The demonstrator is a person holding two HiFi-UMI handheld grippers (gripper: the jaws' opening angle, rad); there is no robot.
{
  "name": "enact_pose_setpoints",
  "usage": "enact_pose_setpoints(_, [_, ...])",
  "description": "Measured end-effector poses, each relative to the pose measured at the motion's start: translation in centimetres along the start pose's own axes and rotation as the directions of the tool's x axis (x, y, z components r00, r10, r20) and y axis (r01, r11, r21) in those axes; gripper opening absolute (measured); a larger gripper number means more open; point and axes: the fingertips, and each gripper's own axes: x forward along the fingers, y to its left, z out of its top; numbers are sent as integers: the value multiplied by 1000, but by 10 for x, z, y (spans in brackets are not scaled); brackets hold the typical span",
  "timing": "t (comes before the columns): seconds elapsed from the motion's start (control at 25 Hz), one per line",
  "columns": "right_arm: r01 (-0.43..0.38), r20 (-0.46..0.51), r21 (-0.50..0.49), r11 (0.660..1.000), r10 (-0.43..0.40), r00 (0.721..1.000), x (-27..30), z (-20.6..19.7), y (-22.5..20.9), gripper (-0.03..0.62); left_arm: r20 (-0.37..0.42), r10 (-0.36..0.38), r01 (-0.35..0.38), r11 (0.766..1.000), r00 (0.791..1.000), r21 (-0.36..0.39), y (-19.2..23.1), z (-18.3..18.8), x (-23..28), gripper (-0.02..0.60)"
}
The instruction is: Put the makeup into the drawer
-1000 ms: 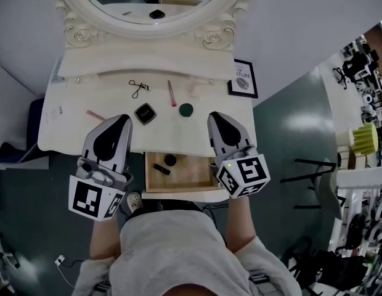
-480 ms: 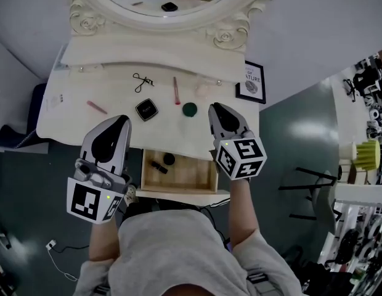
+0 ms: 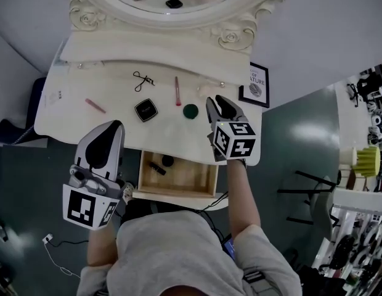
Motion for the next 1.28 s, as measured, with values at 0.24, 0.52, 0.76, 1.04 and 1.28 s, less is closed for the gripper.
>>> enact_pose_setpoints(0.24, [29,-68,52,998,-26,997,33,-22,-16,114,-19,23,-23,1000,1000,10,6,-5,-1,15])
enact_pose_setpoints(0.52, [71,-146,101,992,-56,988,66,-51,-29,153,-41,55,-55,998,998,9,14,-13,-1,15])
enact_pose_setpoints(0.76, [117,-180,158,980,-88,980,84,-66,-38,185,-58,74,-74,997,996,6,18,-19,-2,15])
enact_pose_setpoints(1.04, [145,-219,162,976,-108,970,95,-83,-37,187,-68,94,-93,996,993,14,23,-22,-3,15])
enact_pose_setpoints(1.28, [150,-198,133,980,-122,973,91,-79,-37,148,-69,92,-91,996,993,16,22,-24,-3,15])
